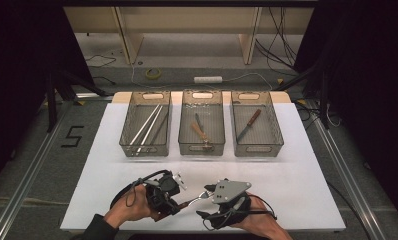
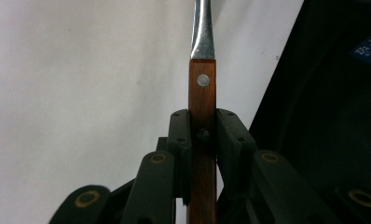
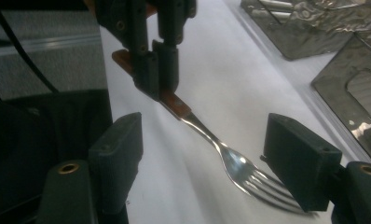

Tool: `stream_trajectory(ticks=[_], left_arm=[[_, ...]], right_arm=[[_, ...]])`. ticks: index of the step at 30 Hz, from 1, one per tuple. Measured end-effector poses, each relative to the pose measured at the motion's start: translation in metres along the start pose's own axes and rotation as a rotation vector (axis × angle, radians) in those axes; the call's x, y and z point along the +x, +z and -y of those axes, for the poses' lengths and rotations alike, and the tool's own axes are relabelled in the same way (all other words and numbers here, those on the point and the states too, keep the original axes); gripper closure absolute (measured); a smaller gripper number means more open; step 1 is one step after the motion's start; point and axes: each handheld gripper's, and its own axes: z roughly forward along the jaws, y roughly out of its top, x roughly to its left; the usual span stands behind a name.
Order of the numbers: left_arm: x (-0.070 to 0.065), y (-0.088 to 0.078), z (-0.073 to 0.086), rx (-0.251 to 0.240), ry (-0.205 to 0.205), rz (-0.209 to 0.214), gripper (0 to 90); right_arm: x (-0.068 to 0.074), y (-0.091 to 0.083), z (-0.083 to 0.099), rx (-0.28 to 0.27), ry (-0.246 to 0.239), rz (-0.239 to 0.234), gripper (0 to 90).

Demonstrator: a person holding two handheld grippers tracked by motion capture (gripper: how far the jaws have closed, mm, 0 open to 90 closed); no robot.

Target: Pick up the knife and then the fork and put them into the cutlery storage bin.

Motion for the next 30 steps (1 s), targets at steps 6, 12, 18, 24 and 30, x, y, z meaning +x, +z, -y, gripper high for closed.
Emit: stream_trajectory(ticks=[6,12,18,24,30], left_arm=[[-0.005,-0.001,-0.009,0.007,0.022,0.017,76.1],[-0.007,0.000,-0.017,0.025,0.040,0.032,76.1],[-0.008,0.002,-0.024,0.038,0.049,0.052,76.1],[-0.010,0.002,-0.028,0.049,0.065,0.066,76.1],[-0.011,0.001,-0.029,0.050,0.068,0.072,76.1]], right_arm=[[0.010,0.012,-0.004,0.052,-0.099,0.024,30.2],[0.016,0.022,-0.004,0.099,-0.181,0.030,33.1],[0.020,0.029,-0.002,0.136,-0.249,0.057,38.4],[0.025,0.035,0.002,0.171,-0.337,0.086,47.6],[0.029,0.040,0.003,0.193,-0.366,0.095,56.7]])
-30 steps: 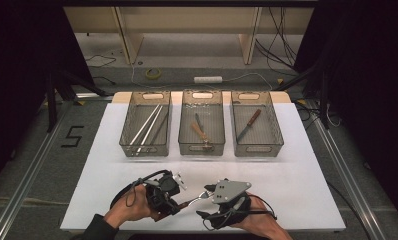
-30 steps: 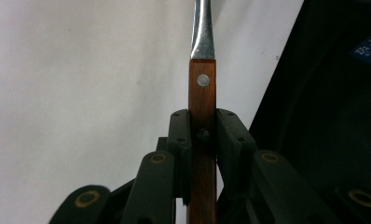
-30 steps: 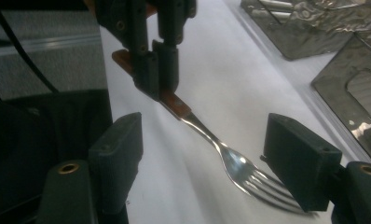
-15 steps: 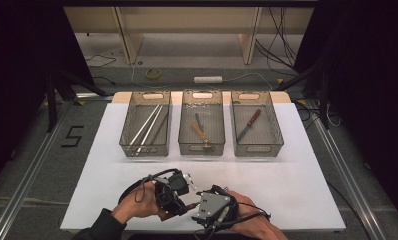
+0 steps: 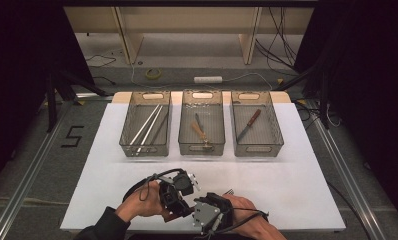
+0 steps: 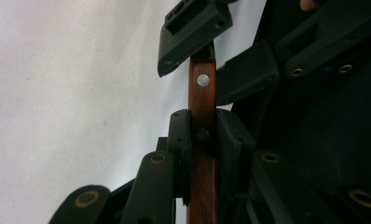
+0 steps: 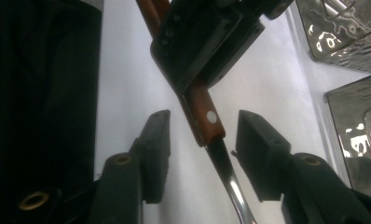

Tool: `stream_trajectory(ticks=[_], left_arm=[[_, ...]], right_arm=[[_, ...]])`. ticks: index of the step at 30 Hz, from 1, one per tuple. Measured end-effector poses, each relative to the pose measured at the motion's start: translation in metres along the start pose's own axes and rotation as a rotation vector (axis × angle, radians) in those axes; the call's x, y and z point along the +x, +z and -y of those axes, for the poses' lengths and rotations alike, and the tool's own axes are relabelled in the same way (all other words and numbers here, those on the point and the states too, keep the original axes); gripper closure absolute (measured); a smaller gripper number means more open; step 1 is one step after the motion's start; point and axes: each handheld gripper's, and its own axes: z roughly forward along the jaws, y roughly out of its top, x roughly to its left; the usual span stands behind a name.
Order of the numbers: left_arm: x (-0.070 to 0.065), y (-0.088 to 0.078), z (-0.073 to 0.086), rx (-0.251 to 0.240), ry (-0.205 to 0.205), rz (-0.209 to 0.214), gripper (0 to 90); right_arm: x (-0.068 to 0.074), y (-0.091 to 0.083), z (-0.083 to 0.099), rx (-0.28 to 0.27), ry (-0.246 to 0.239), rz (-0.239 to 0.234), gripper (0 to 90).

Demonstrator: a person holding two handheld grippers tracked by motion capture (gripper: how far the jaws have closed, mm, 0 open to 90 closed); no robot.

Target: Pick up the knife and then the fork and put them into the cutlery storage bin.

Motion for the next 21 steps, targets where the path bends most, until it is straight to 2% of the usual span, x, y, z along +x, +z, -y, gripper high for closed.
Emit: stream_trajectory(ticks=[3,4,10,12,15,21], left_arm=[[-0.0003,-0.0006,-0.0007,0.003,0.007,0.007,76.0],[-0.0008,-0.0006,-0.0010,-0.005,0.004,0.011,76.0],[-0.0023,0.0002,-0.0029,-0.012,-0.003,0.013,76.0],[-0.0023,0.0006,-0.0035,-0.008,0.000,0.011,75.9],[-0.0025,0.0004,-0.0036,-0.022,-0.007,0.017,75.7],[-0.0027,-0.0006,-0.0044,-0.049,-0.007,0.018,75.1]], right_arm=[[0.0003,-0.0002,0.0003,-0.003,-0.006,-0.001,61.2],[-0.0012,-0.0007,0.0006,0.005,-0.039,0.006,62.3],[0.0008,0.0005,0.0017,0.017,-0.094,0.030,71.4],[0.0008,0.0008,0.0021,0.022,-0.101,0.027,72.7],[0.0023,0.0019,0.0030,0.038,-0.142,0.023,76.2],[0.0025,0.0036,0.0066,0.051,-0.193,0.005,78.2]])
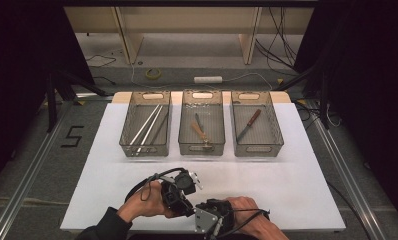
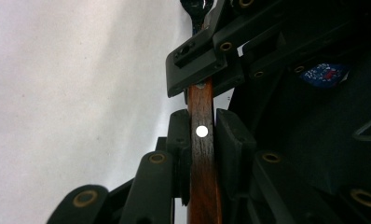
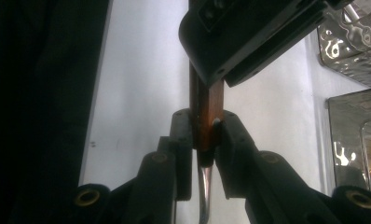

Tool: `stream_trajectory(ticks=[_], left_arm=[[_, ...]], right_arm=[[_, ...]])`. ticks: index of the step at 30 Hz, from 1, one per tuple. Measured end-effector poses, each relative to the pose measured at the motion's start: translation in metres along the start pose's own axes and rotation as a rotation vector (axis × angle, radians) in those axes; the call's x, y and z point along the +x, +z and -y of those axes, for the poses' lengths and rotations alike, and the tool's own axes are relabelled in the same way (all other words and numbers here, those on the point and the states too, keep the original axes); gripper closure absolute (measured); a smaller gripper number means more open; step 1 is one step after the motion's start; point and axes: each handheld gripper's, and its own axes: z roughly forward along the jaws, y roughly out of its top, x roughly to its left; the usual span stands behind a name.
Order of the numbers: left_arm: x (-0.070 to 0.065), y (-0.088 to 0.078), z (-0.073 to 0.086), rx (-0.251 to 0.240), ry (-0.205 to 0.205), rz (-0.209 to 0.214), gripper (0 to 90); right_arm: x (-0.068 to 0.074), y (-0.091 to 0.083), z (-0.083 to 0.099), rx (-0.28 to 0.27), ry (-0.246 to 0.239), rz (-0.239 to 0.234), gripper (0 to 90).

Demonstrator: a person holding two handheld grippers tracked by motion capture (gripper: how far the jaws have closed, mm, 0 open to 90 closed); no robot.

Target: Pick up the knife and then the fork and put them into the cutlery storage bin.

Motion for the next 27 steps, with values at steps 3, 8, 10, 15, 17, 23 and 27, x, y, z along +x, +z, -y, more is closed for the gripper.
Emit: stream_trajectory(ticks=[3,8,10,15,17,23,27], left_arm=[[0.000,-0.001,0.000,-0.015,0.005,-0.005,74.1],[0.000,-0.011,0.002,-0.088,-0.014,-0.057,57.9],[0.001,-0.016,0.004,-0.093,-0.023,-0.086,51.8],[0.004,-0.025,0.012,-0.155,-0.042,-0.123,39.1],[0.005,-0.028,0.017,-0.174,-0.051,-0.150,35.7],[0.009,-0.041,0.032,-0.305,-0.072,-0.181,28.8],[0.012,-0.041,0.039,-0.370,-0.075,-0.230,23.0]], right_arm=[[-0.001,-0.001,0.002,0.004,0.001,-0.004,78.3],[-0.004,-0.001,0.009,0.018,0.021,-0.010,78.4],[-0.005,-0.003,0.012,0.020,0.024,-0.008,78.3],[-0.010,-0.007,0.020,0.031,0.039,0.004,78.3],[-0.011,-0.009,0.023,0.029,0.068,0.015,78.3],[-0.022,-0.015,0.038,0.035,0.113,0.029,78.3],[-0.033,-0.021,0.051,0.049,0.209,0.056,78.3]])
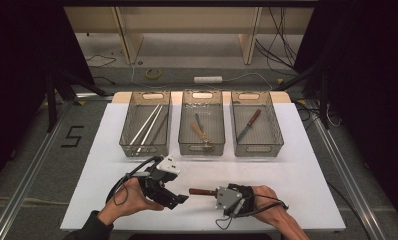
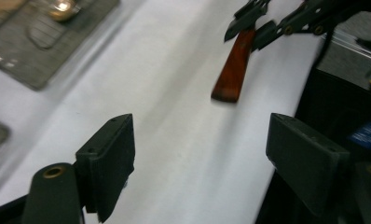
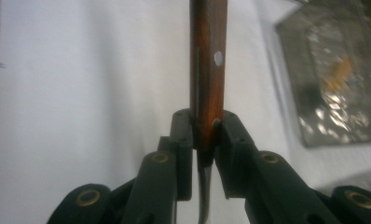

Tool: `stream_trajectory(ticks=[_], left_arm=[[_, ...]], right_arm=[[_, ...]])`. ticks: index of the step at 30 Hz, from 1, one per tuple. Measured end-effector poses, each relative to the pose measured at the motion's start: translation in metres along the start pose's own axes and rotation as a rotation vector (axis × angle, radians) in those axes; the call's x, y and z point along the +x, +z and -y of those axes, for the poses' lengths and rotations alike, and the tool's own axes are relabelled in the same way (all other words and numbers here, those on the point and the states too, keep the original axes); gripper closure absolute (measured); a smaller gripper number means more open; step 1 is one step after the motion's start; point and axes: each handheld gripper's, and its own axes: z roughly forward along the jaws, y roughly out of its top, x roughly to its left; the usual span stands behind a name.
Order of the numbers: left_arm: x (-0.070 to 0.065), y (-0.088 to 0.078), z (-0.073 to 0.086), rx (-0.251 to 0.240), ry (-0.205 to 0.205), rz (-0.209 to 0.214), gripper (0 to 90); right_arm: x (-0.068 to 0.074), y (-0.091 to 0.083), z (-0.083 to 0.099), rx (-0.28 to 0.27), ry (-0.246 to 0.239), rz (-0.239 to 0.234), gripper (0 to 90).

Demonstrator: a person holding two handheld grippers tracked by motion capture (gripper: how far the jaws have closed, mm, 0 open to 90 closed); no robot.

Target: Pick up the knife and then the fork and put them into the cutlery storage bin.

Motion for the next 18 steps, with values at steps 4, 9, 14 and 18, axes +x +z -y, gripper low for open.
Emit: stream_trajectory(ticks=[4,9,14,18], left_arm=[[0.004,0.000,0.008,-0.088,-0.028,-0.024,20.7],[0.009,0.001,0.024,-0.193,-0.060,-0.050,19.8],[0.010,-0.004,0.037,-0.275,-0.080,-0.079,19.0],[0.013,-0.011,0.045,-0.341,-0.112,-0.109,18.5]], right_arm=[[-0.017,-0.006,0.013,0.007,0.074,0.036,78.3],[-0.043,-0.013,0.028,-0.022,0.213,0.072,78.2],[-0.071,-0.021,0.041,-0.033,0.351,0.092,78.2],[-0.093,-0.026,0.049,-0.045,0.444,0.098,78.2]])
